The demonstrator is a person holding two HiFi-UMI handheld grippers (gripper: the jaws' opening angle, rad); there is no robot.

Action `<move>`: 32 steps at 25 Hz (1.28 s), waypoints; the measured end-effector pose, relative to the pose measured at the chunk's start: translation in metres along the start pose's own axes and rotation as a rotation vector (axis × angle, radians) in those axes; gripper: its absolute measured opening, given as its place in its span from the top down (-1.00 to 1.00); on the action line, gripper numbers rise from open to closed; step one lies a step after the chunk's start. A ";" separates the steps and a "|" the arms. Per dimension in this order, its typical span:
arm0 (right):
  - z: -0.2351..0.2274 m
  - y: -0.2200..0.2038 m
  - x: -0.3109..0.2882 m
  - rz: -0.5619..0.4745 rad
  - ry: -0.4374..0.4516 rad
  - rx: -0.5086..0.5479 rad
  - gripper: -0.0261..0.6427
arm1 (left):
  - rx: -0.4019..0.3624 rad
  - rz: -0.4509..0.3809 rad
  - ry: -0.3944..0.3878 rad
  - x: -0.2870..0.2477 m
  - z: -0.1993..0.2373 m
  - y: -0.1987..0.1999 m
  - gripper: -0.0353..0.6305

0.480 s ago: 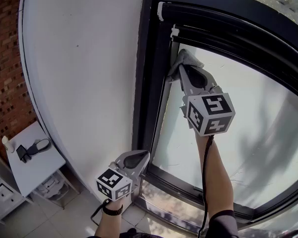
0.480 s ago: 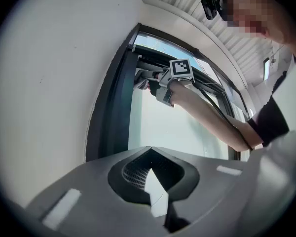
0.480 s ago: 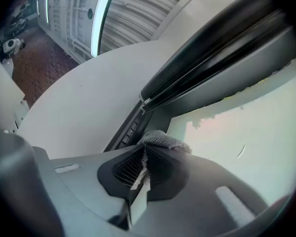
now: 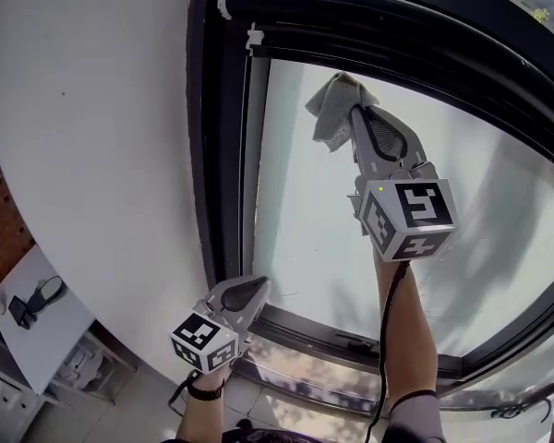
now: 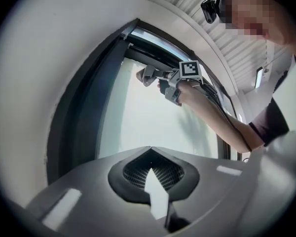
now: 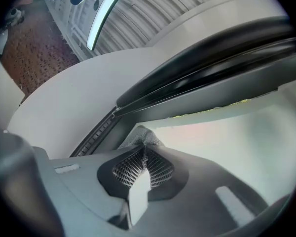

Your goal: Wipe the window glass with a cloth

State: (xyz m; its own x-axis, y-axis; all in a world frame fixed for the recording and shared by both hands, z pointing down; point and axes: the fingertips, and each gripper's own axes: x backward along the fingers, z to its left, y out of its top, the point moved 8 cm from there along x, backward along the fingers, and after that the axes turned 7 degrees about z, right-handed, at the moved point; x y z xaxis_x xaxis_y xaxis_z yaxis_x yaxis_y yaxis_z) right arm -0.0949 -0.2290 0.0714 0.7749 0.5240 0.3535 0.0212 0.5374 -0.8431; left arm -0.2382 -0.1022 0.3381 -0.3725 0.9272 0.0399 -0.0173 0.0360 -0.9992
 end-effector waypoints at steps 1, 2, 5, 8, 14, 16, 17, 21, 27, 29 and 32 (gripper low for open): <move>-0.010 0.000 0.010 0.003 -0.023 0.004 0.88 | -0.003 0.001 -0.026 -0.009 -0.005 0.001 0.89; -0.020 0.000 0.020 0.007 -0.049 0.008 0.88 | -0.006 0.001 -0.054 -0.018 -0.012 0.001 0.89; -0.051 0.001 0.052 0.011 -0.126 0.012 0.88 | -0.019 -0.002 -0.131 -0.044 -0.032 0.006 0.89; -0.085 0.004 0.088 0.002 -0.207 0.011 0.88 | -0.031 -0.011 -0.205 -0.068 -0.055 0.009 0.89; -0.154 0.001 0.166 0.031 -0.368 0.053 0.88 | -0.028 -0.001 -0.326 -0.111 -0.103 0.004 0.89; -0.180 -0.003 0.197 0.056 -0.429 0.061 0.88 | -0.023 0.007 -0.366 -0.124 -0.120 0.000 0.89; -0.193 -0.004 0.213 0.065 -0.461 0.060 0.88 | -0.024 0.010 -0.385 -0.131 -0.128 0.000 0.89; -0.248 -0.001 0.277 0.074 -0.627 0.052 0.88 | -0.031 0.011 -0.470 -0.157 -0.162 -0.002 0.89; -0.317 0.000 0.366 0.084 -0.898 0.061 0.88 | -0.027 0.030 -0.566 -0.188 -0.204 -0.011 0.89; -0.329 0.001 0.390 0.082 -0.952 0.053 0.88 | -0.030 0.037 -0.587 -0.194 -0.214 -0.011 0.89; -0.335 0.004 0.409 0.065 -0.989 0.040 0.88 | -0.031 0.035 -0.600 -0.201 -0.223 -0.011 0.89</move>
State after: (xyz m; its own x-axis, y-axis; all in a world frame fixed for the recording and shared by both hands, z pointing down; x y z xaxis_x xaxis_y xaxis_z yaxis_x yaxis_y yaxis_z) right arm 0.4340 -0.2340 0.0767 -0.1028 0.8593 0.5011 -0.0380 0.5000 -0.8652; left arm 0.0439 -0.2060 0.3400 -0.8311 0.5561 -0.0072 0.0281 0.0291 -0.9992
